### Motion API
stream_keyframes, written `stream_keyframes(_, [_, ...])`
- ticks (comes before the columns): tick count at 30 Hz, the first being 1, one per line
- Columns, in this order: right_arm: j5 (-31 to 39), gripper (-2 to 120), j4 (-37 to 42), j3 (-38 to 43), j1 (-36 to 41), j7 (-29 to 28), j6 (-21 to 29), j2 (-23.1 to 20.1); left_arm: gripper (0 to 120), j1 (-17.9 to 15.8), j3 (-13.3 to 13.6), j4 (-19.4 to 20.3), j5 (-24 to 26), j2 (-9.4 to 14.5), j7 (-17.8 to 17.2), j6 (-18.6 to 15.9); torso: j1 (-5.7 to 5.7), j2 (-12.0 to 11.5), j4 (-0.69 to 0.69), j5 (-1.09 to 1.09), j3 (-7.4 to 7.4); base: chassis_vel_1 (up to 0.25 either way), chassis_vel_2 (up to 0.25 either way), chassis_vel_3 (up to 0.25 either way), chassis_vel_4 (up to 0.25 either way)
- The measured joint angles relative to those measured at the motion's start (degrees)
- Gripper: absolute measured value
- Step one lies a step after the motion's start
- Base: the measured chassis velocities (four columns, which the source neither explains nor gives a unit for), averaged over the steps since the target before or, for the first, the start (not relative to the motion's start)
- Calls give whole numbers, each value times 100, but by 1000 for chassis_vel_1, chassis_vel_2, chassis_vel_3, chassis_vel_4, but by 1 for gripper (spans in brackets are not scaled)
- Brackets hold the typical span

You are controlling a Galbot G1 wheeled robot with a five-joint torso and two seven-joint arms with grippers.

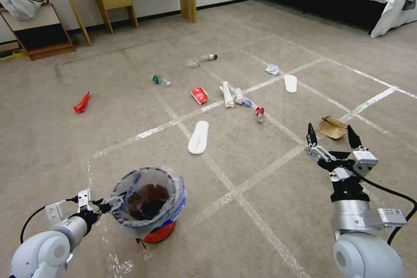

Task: Pick up the trash bin and place the garbage on the floor into it.

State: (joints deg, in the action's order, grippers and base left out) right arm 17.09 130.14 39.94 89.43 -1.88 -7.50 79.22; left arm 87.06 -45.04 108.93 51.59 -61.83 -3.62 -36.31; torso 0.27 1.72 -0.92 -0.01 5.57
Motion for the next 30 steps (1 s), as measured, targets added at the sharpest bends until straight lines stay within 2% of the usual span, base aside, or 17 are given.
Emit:
stream_keyframes(12, [-238, 100, -24, -46, 87, 0, -57, 168, 100, -46, 156, -319, 226, 361, 54, -4, 0, 0, 0, 0, 0, 0, 0, 0, 0])
stream_keyframes(25, [-235, 100, -85, -60, 45, 0, -81, 187, 96, -36, 190, -400, 314, 515, 54, -42, 0, 0, 0, 0, 0, 0, 0, 0, 0])
stream_keyframes(27, [-235, 100, -96, -76, 27, 1, -82, 198, 88, -28, 208, -373, 342, 551, 53, -69, 0, 0, 0, 0, 0, 0, 0, 0, 0])
stream_keyframes(28, [-235, 100, -96, -76, 27, 1, -82, 198, 88, -28, 208, -373, 342, 551, 53, -69, 0, 0, 0, 0, 0, 0, 0, 0, 0])
stream_keyframes(30, [-235, 100, -130, -103, -3, 2, -84, 210, 74, 4, 233, -334, 351, 598, 49, -99, 0, 0, 0, 1, 0, 0, 0, 0, 0])
